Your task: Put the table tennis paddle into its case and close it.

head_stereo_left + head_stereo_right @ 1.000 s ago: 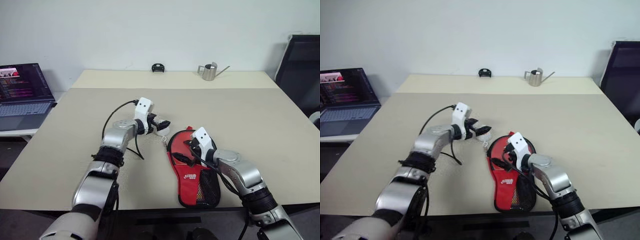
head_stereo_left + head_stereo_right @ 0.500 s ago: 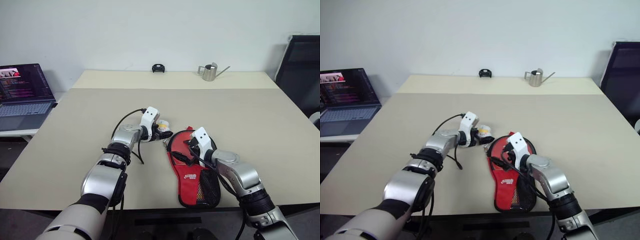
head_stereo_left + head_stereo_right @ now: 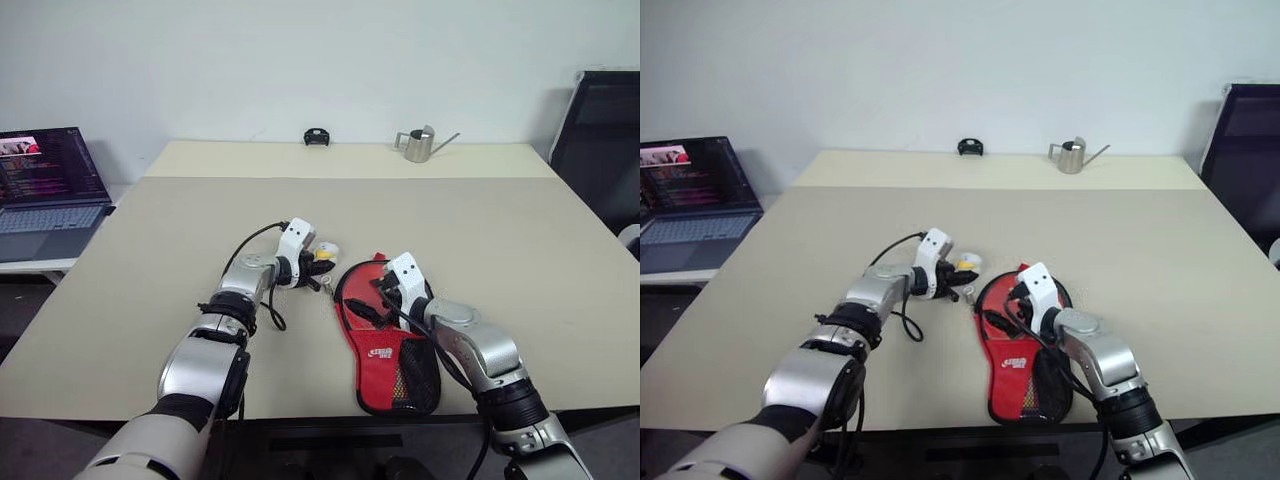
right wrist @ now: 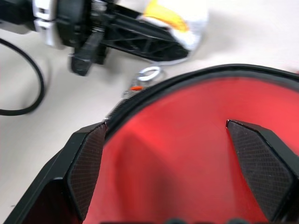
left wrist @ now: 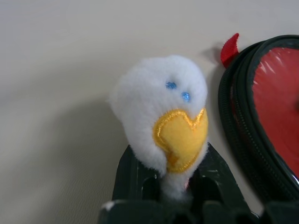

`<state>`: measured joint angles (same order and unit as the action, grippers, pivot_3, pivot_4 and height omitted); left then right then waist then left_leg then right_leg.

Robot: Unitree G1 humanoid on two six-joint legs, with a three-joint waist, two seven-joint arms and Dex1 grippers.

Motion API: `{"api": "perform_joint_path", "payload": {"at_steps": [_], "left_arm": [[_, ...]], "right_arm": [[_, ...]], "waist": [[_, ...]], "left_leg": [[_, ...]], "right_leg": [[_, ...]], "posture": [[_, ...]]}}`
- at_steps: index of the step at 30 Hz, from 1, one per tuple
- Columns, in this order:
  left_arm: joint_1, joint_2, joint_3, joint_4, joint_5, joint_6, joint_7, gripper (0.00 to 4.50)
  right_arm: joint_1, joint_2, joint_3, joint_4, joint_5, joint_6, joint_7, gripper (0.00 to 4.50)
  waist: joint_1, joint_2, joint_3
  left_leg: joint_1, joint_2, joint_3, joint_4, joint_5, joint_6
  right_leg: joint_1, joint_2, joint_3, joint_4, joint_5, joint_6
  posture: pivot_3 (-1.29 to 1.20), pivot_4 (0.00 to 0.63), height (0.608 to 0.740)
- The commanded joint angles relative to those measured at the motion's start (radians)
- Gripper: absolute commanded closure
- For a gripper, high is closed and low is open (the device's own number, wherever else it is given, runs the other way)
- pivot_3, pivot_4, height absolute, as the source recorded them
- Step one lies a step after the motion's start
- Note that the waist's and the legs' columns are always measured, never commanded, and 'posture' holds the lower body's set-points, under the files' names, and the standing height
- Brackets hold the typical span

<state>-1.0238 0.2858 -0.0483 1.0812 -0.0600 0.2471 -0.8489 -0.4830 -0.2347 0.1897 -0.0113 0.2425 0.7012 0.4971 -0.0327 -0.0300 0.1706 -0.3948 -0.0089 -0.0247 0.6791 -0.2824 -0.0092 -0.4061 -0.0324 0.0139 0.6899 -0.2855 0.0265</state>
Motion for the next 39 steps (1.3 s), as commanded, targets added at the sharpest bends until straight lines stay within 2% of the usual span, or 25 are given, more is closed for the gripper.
{"api": "perform_joint_path", "payload": {"at_steps": [1, 7, 20, 31, 39], "left_arm": [[0.031, 0.025, 0.000, -0.049, 0.001, 0.033, -0.040, 4.21], [0.020, 0.055, -0.001, -0.096, 0.002, 0.044, -0.072, 4.21], [-0.157, -0.007, -0.021, 0.063, 0.052, -0.040, -0.065, 4.21], [-0.201, -0.076, -0.037, 0.222, 0.157, -0.169, 0.129, 4.21], [-0.217, -0.078, -0.038, 0.260, 0.217, -0.214, 0.243, 4.21]], "right_arm": [[-0.002, -0.027, 0.023, 0.058, -0.059, -0.012, -0.015, 0.00], [0.001, -0.054, 0.074, 0.126, -0.146, -0.044, -0.021, 0.00], [0.072, 0.005, 0.123, 0.076, -0.174, -0.005, -0.041, 0.00], [0.120, 0.058, 0.128, 0.033, -0.184, 0.038, -0.090, 0.00], [0.167, 0.082, 0.113, 0.028, -0.203, 0.045, -0.137, 0.00]], "waist": [[0.000, 0.000, 0.000], [0.000, -0.001, -0.001], [0.000, -0.003, -0.003], [-0.001, -0.005, -0.005], [0.000, -0.006, -0.011]], "left_leg": [[0.000, 0.000, 0.000, 0.000, 0.000, 0.000], [0.001, 0.000, 0.000, 0.000, 0.000, 0.000], [0.002, 0.000, 0.000, 0.000, 0.000, 0.000], [0.004, 0.001, 0.001, 0.000, 0.000, 0.000], [0.006, 0.001, 0.001, 0.000, 0.000, 0.000]], "right_leg": [[0.000, 0.000, 0.000, 0.000, 0.000, 0.000], [0.000, 0.000, 0.000, 0.001, 0.000, 0.000], [0.001, 0.000, 0.000, 0.002, 0.000, 0.000], [0.001, 0.002, 0.001, 0.004, 0.000, 0.000], [0.002, 0.002, 0.001, 0.006, 0.000, 0.000]], "posture": [[0.00, 0.150, 0.740], [0.00, 0.150, 0.740], [0.00, 0.150, 0.740], [0.00, 0.150, 0.740], [0.00, 0.150, 0.740]]}}
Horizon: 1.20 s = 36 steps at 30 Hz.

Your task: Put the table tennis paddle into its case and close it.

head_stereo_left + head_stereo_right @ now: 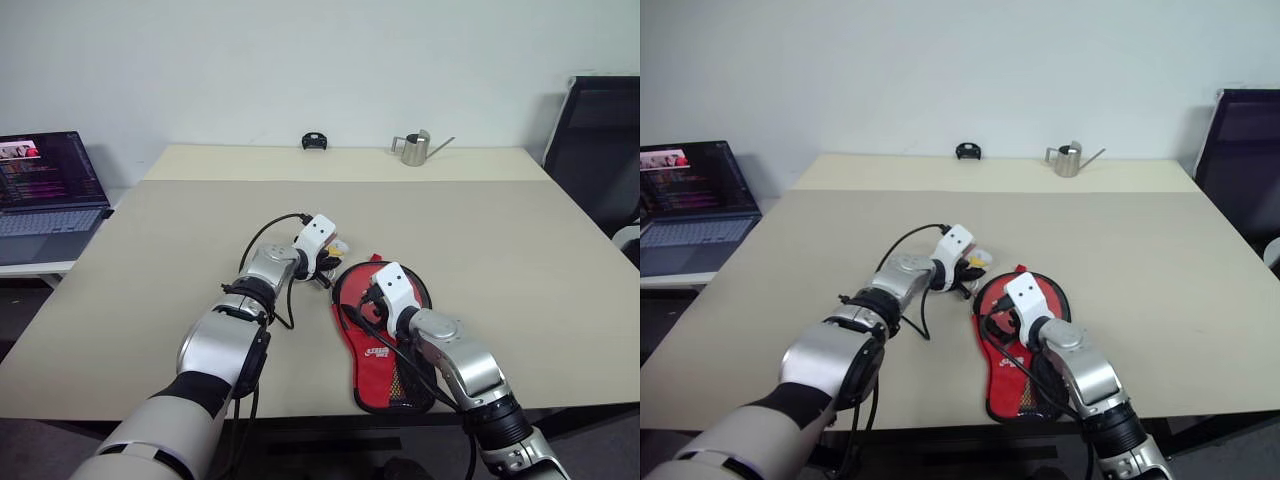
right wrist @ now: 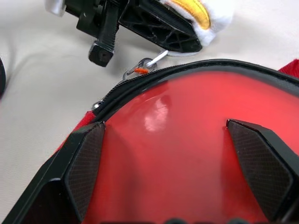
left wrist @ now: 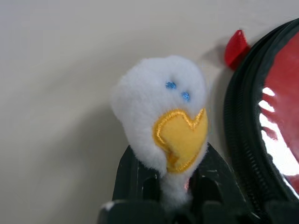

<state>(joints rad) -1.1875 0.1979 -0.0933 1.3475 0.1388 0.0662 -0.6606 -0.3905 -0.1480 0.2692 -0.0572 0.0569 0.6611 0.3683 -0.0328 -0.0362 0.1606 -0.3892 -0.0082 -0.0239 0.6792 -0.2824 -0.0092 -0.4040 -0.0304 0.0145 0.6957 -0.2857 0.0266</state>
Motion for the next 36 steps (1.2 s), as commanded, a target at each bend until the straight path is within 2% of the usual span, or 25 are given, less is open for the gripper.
{"api": "perform_joint_path", "payload": {"at_steps": [1, 8, 26, 36], "left_arm": [[-0.058, 0.009, 0.006, -0.005, 0.026, -0.040, 0.065, 4.21], [-0.093, -0.023, 0.021, 0.008, 0.048, -0.072, 0.140, 4.21], [-0.127, -0.190, 0.027, 0.027, 0.101, -0.103, 0.293, 4.21], [-0.192, -0.235, 0.029, 0.031, 0.151, -0.133, 0.416, 4.21]], "right_arm": [[0.081, -0.006, 0.030, 0.066, -0.016, 0.089, -0.012, 0.00], [0.135, -0.024, -0.001, 0.007, -0.006, 0.114, -0.032, 0.00], [0.273, 0.015, -0.004, -0.231, 0.014, 0.255, -0.113, 0.00], [0.344, 0.070, 0.014, -0.320, 0.012, 0.297, -0.185, 0.00]], "waist": [[0.001, 0.000, -0.001], [0.004, -0.001, -0.001], [0.011, -0.001, -0.002], [0.010, -0.001, -0.002]], "left_leg": [[0.001, 0.000, 0.000, 0.000, 0.000, 0.000], [0.011, 0.000, -0.004, -0.002, 0.000, 0.000], [0.008, -0.001, -0.006, -0.003, 0.000, 0.000], [0.008, -0.001, -0.006, -0.004, 0.000, 0.000]], "right_leg": [[0.001, 0.000, 0.000, 0.000, 0.000, 0.000], [0.015, 0.001, -0.004, -0.007, 0.000, 0.000], [0.016, 0.001, -0.006, -0.015, 0.000, 0.001], [0.016, 0.001, -0.007, -0.015, 0.000, 0.001]], "posture": [[0.00, 0.150, 0.740], [0.00, 0.150, 0.740], [0.00, 0.150, 0.740], [0.00, 0.150, 0.740]]}}
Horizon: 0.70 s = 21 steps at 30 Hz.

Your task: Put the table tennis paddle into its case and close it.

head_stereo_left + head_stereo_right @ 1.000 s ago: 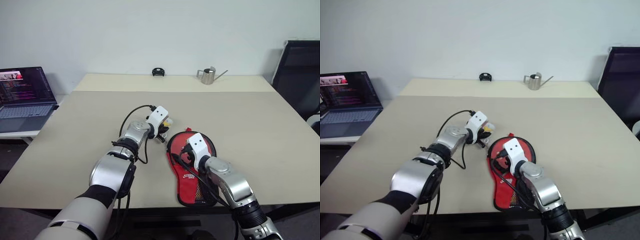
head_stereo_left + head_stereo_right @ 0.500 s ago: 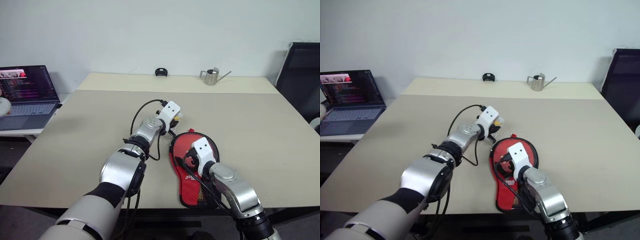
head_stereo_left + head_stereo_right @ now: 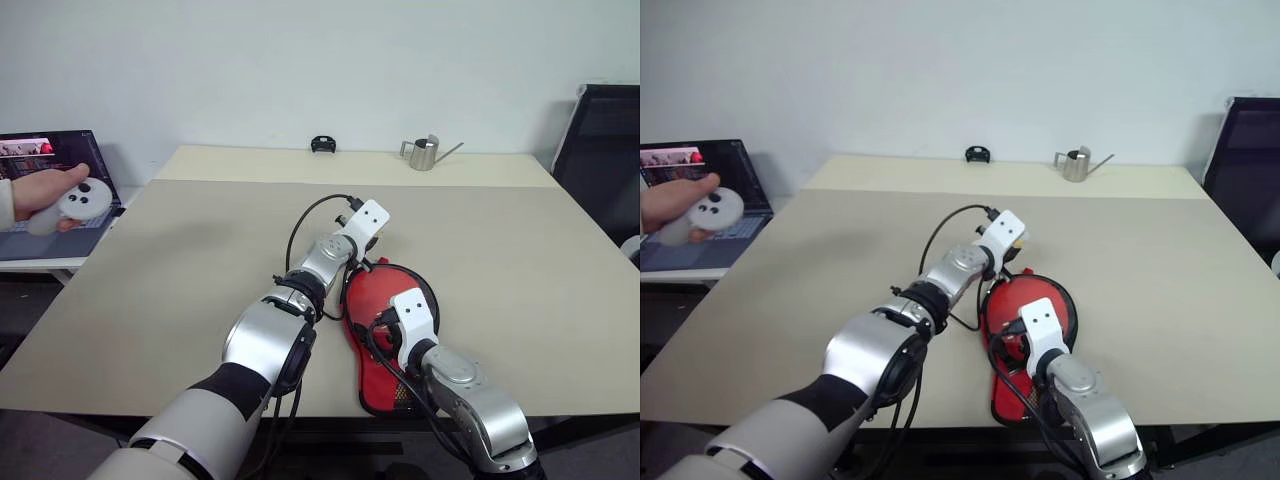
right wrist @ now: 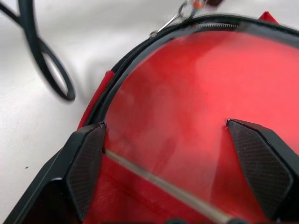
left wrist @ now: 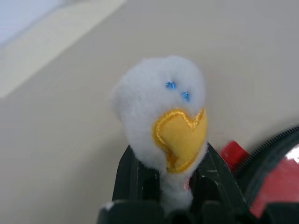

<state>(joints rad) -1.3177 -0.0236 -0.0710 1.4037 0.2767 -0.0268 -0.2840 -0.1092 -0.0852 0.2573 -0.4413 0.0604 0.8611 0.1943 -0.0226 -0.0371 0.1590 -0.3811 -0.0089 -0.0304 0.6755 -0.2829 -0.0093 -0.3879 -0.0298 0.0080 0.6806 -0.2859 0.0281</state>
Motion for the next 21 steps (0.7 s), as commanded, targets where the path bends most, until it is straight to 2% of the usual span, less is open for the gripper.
{"api": "perform_joint_path", "payload": {"at_steps": [1, 21], "left_arm": [[-0.066, -0.015, 0.002, -0.024, 0.023, -0.042, 0.053, 4.21], [-0.124, -0.001, 0.000, -0.016, 0.127, -0.028, 0.288, 4.21]], "right_arm": [[0.066, 0.012, 0.026, 0.061, 0.008, 0.098, -0.018, 0.00], [0.122, 0.085, 0.072, -0.026, 0.015, 0.154, -0.109, 0.00]], "waist": [[0.000, 0.000, 0.000], [-0.004, 0.000, 0.001]], "left_leg": [[0.000, 0.000, 0.000, 0.000, 0.000, 0.000], [0.000, 0.001, 0.000, -0.001, 0.000, -0.001]], "right_leg": [[0.000, 0.000, 0.000, 0.000, 0.000, 0.000], [-0.001, 0.000, 0.000, 0.000, 0.000, 0.000]], "posture": [[0.00, 0.150, 0.740], [0.00, 0.150, 0.740]]}}
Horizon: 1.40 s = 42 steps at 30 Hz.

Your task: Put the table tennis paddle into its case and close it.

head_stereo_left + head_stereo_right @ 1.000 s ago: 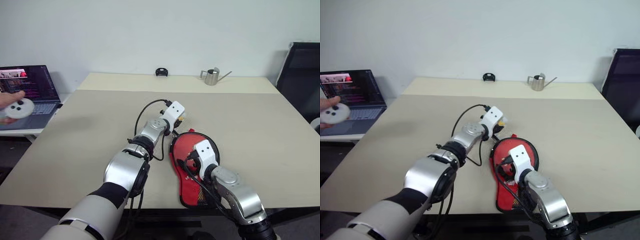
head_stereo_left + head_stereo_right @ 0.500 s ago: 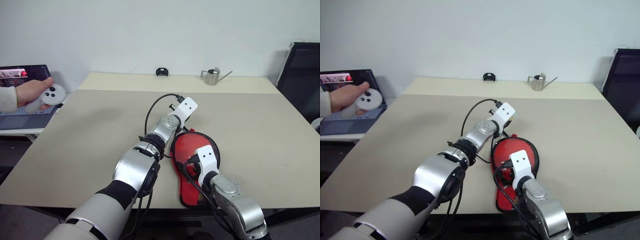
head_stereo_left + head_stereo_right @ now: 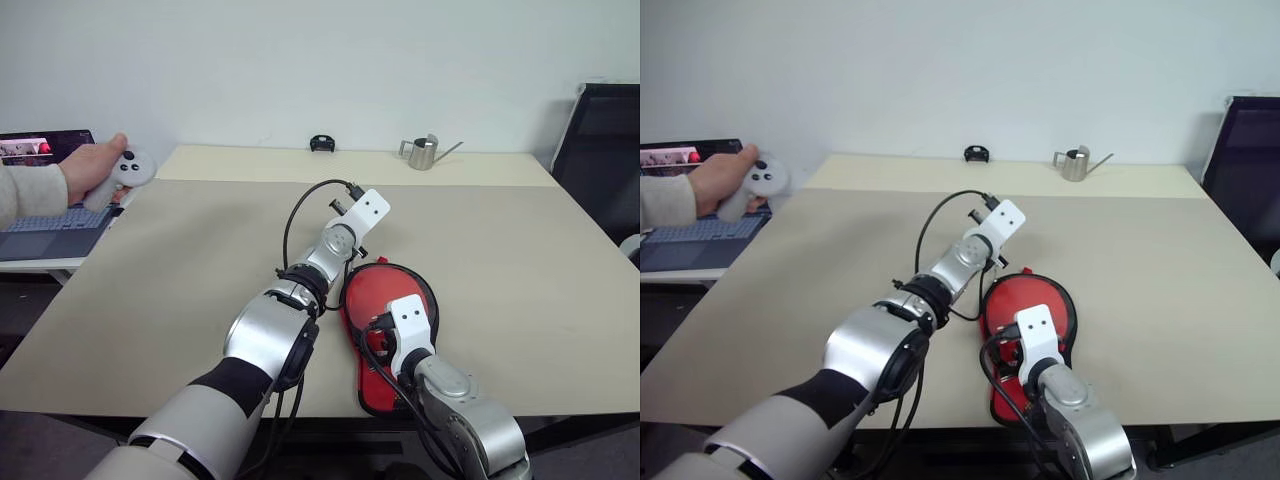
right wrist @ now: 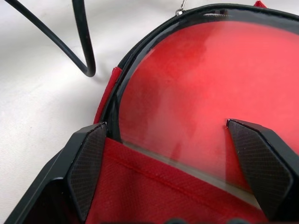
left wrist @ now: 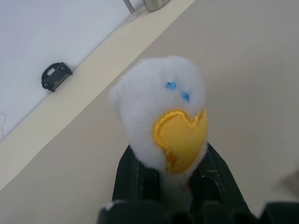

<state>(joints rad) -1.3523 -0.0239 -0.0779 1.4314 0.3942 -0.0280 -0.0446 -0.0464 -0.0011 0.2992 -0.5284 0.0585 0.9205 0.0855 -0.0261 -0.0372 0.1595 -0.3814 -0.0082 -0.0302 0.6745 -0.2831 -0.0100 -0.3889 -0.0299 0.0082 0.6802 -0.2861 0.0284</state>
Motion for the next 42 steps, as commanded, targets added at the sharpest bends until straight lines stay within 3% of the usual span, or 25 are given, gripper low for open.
{"api": "perform_joint_path", "payload": {"at_steps": [1, 7, 16, 28, 38, 42], "left_arm": [[-0.086, -0.007, 0.002, -0.043, 0.014, -0.026, 0.043, 4.21], [-0.024, -0.061, -0.014, -0.037, 0.018, 0.017, -0.113, 4.21], [0.036, -0.107, -0.037, -0.037, 0.027, 0.066, -0.219, 4.21], [0.033, -0.092, 0.002, -0.047, -0.022, 0.042, -0.294, 0.12], [0.047, -0.012, 0.074, -0.070, -0.115, -0.039, -0.374, 0.03], [0.086, 0.039, 0.081, -0.099, -0.152, -0.102, -0.480, 0.03]], "right_arm": [[0.064, 0.002, 0.030, 0.056, 0.017, 0.097, -0.003, 0.00], [0.071, 0.011, 0.036, 0.048, 0.014, 0.100, -0.014, 0.00], [0.069, 0.020, 0.040, 0.055, 0.014, 0.094, -0.026, 0.00], [0.000, 0.006, 0.007, 0.133, 0.022, 0.058, 0.007, 0.00], [-0.109, -0.084, -0.100, 0.288, 0.039, -0.033, 0.105, 0.00], [-0.136, -0.126, -0.152, 0.357, 0.056, -0.089, 0.141, 0.00]], "waist": [[0.000, 0.000, 0.000], [0.000, 0.000, 0.000], [-0.004, 0.000, 0.000], [-0.005, -0.001, -0.002], [-0.004, -0.001, -0.002], [-0.003, 0.000, -0.002]], "left_leg": [[0.000, 0.000, 0.000, 0.000, 0.000, 0.000], [0.000, 0.000, 0.000, 0.000, 0.000, -0.001], [0.003, 0.000, 0.002, -0.007, 0.000, -0.001], [0.007, 0.000, 0.004, -0.010, 0.000, -0.001], [0.007, 0.000, 0.005, -0.010, 0.000, -0.001], [0.007, 0.000, 0.005, -0.010, 0.000, -0.001]], "right_leg": [[0.000, 0.000, 0.000, 0.000, 0.000, 0.000], [0.000, 0.000, -0.001, 0.000, 0.000, 0.001], [0.000, 0.000, 0.000, -0.002, -0.001, 0.001], [0.001, 0.000, 0.003, -0.002, -0.003, 0.004], [0.001, 0.000, 0.003, -0.001, -0.002, 0.003], [0.002, 0.000, 0.003, -0.001, 0.000, 0.000]], "posture": [[0.00, 0.150, 0.740], [0.00, 0.150, 0.740], [0.00, 0.150, 0.740], [0.00, 0.150, 0.740], [0.00, 0.150, 0.740], [0.00, 0.150, 0.740]]}}
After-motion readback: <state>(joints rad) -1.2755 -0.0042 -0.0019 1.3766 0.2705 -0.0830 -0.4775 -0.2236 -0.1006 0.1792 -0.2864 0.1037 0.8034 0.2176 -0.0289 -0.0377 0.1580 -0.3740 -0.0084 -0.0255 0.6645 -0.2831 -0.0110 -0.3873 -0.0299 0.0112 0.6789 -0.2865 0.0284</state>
